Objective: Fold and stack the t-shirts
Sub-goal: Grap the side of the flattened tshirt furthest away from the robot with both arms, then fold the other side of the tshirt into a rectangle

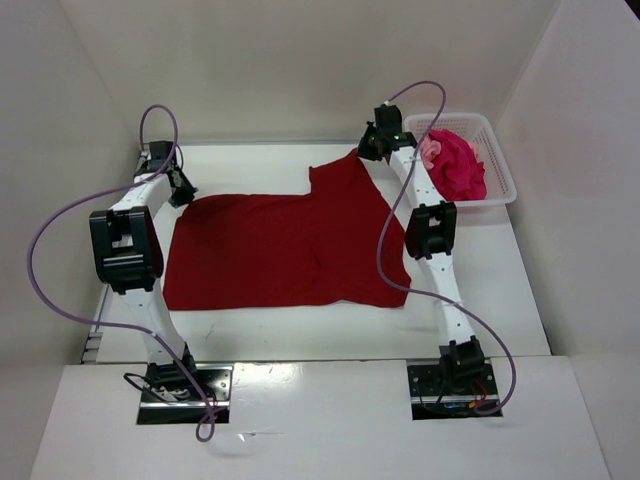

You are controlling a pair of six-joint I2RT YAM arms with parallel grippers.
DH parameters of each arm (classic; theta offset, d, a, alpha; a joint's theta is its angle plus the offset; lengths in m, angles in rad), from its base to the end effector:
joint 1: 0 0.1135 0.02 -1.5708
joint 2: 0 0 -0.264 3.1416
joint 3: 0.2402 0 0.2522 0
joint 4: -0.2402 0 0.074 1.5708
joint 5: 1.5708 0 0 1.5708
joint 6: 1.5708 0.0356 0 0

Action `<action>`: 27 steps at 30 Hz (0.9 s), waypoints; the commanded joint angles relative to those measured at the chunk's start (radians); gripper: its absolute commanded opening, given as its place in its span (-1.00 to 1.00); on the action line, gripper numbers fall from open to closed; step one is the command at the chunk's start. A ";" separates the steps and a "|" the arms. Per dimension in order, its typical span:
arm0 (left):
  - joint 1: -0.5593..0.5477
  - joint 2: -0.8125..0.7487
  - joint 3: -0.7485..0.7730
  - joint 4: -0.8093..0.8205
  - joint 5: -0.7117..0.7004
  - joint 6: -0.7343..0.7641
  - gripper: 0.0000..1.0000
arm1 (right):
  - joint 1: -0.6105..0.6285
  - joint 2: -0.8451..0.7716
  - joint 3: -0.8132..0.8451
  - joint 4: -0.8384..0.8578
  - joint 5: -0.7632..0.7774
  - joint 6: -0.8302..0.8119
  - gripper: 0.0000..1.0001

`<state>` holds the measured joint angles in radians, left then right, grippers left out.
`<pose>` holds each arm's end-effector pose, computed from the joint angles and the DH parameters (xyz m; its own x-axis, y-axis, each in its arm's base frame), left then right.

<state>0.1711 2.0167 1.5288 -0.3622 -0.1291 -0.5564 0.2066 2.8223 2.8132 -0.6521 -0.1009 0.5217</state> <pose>0.4431 0.0812 0.2077 -0.4953 -0.6171 -0.6115 -0.6055 0.7500 -0.2664 0.5890 0.1271 0.1869 -0.6615 0.3679 -0.6534 0.0551 0.8929 0.4470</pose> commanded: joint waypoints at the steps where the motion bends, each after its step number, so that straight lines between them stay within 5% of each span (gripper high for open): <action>1: -0.004 -0.070 -0.027 0.025 0.020 -0.010 -1.00 | -0.001 -0.214 -0.094 -0.102 -0.072 -0.009 -1.00; 9: 0.016 -0.191 -0.102 -0.004 0.039 -0.019 -1.00 | -0.001 -0.714 -0.899 0.140 -0.063 0.003 -1.00; 27: 0.097 -0.513 -0.412 -0.064 0.065 -0.020 -1.00 | -0.010 -1.371 -1.659 0.160 -0.010 0.012 -1.00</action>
<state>0.2562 1.5959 1.1419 -0.4126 -0.0772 -0.5583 0.2028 1.5726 1.2148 -0.5003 -0.1387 0.5278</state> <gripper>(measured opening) 0.008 0.003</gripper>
